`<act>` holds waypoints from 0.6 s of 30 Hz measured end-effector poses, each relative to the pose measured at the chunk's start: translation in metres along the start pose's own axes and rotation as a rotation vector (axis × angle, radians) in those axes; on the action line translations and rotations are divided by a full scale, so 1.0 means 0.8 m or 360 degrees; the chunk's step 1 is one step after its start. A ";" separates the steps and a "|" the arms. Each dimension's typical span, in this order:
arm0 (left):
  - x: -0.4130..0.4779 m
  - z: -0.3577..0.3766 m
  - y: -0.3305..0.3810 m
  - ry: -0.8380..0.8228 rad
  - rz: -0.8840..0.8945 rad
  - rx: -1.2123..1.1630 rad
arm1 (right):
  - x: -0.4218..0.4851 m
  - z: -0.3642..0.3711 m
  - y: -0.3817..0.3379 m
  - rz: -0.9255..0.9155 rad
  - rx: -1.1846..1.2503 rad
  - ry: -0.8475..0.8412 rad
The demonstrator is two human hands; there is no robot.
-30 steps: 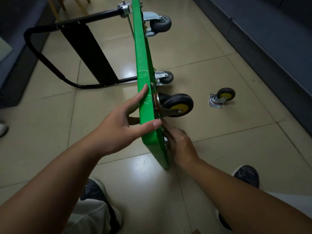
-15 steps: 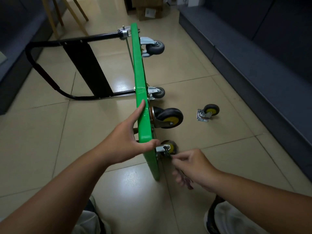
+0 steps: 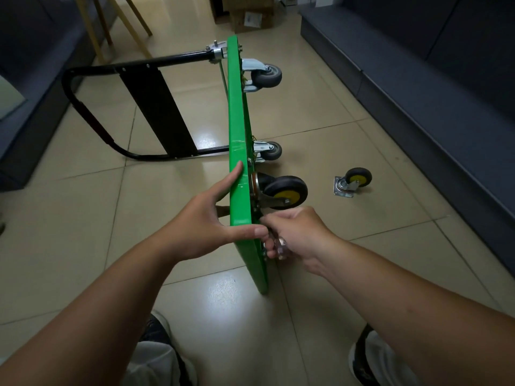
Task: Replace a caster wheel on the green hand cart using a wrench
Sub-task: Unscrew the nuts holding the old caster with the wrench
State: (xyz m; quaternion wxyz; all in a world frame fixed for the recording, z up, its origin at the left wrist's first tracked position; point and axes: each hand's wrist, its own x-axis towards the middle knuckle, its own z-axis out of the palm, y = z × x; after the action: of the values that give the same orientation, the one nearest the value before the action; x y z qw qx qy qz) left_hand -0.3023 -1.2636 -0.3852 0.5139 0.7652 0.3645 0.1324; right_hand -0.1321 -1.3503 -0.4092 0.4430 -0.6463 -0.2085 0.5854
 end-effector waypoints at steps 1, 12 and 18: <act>0.000 0.000 0.000 -0.0008 -0.0005 0.0008 | 0.000 0.000 -0.001 -0.0020 -0.0011 -0.0026; -0.001 0.004 0.000 -0.0011 -0.0015 0.0016 | 0.026 -0.009 0.071 -0.0439 -0.0549 -0.0053; 0.000 0.007 0.000 0.0022 -0.0027 -0.0046 | 0.083 -0.026 0.119 -0.0842 -0.0745 0.0042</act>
State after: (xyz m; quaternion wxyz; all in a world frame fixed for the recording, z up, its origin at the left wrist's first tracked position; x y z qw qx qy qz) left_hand -0.2991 -1.2673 -0.3874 0.5235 0.7536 0.3725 0.1386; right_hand -0.1208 -1.3546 -0.5266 0.4217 -0.6615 -0.4915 0.3781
